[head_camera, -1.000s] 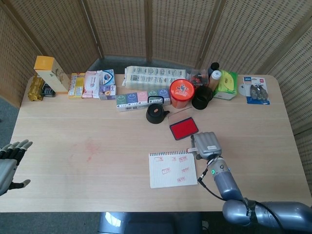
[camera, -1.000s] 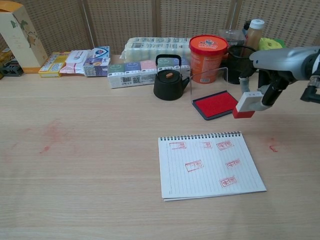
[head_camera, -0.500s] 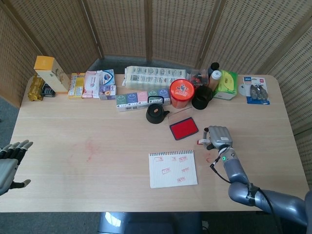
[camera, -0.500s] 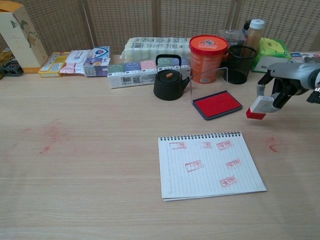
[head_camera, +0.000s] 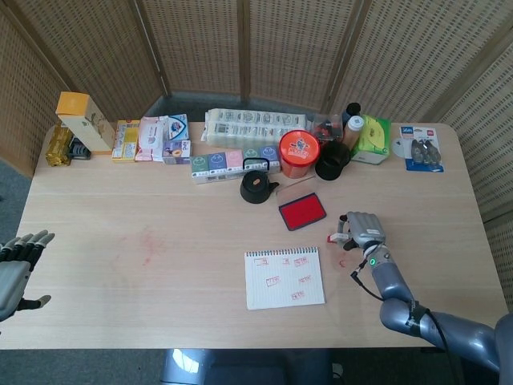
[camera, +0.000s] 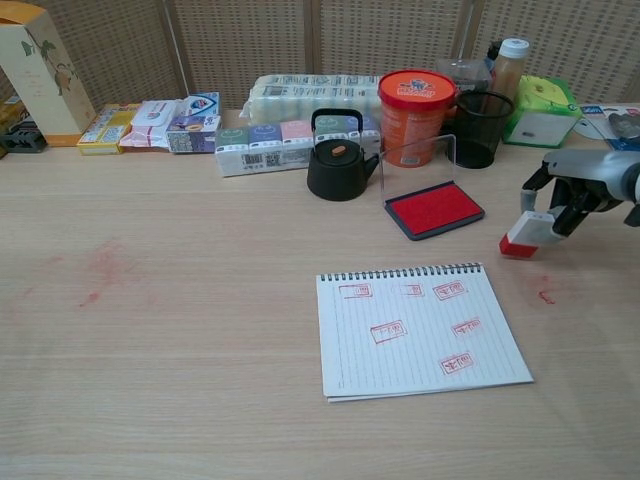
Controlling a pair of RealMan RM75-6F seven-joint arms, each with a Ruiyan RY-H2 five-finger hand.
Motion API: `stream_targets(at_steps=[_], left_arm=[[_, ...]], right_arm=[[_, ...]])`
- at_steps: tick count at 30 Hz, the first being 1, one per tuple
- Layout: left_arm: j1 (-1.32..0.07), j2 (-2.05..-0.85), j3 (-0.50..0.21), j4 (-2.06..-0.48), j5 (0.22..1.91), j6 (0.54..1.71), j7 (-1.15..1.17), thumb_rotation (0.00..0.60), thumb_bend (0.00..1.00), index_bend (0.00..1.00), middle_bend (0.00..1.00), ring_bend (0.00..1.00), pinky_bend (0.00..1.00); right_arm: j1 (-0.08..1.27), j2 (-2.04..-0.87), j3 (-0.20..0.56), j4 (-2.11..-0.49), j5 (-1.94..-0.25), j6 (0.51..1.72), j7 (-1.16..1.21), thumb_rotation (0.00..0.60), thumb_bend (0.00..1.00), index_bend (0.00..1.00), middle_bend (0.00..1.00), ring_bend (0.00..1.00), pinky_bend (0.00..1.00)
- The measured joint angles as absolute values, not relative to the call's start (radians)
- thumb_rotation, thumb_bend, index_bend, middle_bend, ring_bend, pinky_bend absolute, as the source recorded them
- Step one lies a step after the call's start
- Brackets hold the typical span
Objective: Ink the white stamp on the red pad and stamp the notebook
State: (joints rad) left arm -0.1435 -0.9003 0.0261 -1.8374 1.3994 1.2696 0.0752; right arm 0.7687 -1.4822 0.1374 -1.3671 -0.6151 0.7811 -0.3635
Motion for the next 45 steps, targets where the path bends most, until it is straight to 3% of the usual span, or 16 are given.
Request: stream_targets(at_steps=[15,37,42,45], left_arm=[[-0.144,-0.902,0.027,-1.838,1.401,1.271,0.080,0.600,0.00,0.00,0.00,0.00,0.00],[-0.142,-0.897,0.029,-1.839,1.408,1.276,0.072,0.600,0.00,0.00,0.00,0.00,0.00],[-0.142,-0.896,0.030,-1.840,1.412,1.277,0.069,0.600,0.00,0.00,0.00,0.00,0.00],[-0.139,-0.893,0.031,-1.842,1.419,1.284,0.064,0.600,0.00,0.00,0.00,0.00,0.00]], right_arm=[[0.747,-1.477,0.129,-1.348,-0.668,0.771,-0.314,0.600,0.39,0.48,0.98,1.00,1.00],[0.737,-1.435,0.131,-1.432,-0.707,0.816,-0.319,0.600,0.36,0.45,0.97,1.00,1.00],[0.723,-1.378,0.137,-1.545,-0.765,0.869,-0.316,0.600,0.36,0.45,0.93,0.99,1.00],[0.708,-1.340,0.143,-1.601,-0.833,0.913,-0.305,0.600,0.36,0.45,0.87,0.94,1.00]])
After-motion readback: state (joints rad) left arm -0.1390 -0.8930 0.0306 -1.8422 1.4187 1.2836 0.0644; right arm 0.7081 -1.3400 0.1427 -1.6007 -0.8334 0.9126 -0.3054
